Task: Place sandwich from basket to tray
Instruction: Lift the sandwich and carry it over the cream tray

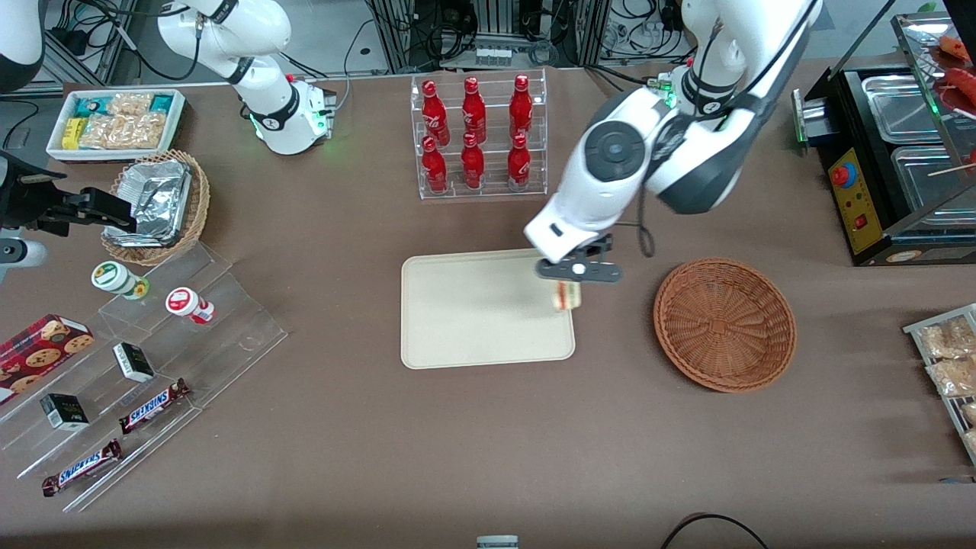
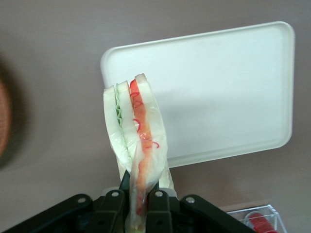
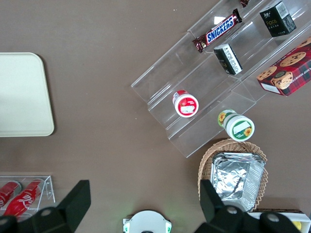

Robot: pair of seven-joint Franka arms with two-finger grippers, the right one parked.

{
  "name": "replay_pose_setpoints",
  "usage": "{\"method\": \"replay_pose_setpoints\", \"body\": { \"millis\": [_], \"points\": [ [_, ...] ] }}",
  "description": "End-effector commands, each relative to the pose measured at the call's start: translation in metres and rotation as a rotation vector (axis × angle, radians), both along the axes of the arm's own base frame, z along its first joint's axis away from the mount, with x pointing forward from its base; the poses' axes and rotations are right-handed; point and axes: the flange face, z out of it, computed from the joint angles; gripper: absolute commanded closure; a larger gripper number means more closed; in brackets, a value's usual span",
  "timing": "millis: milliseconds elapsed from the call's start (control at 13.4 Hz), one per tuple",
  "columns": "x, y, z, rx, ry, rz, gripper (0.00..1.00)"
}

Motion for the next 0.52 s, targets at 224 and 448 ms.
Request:
{"method": "replay_pose_setpoints", "body": {
  "millis": [224, 448],
  "points": [
    [-0.01, -0.082, -0.074, -0.034, -0.1, 0.013, 1.0],
    [-0.016, -0.1, -0.113, -0.041, -0.154, 0.033, 1.0]
  ]
}}
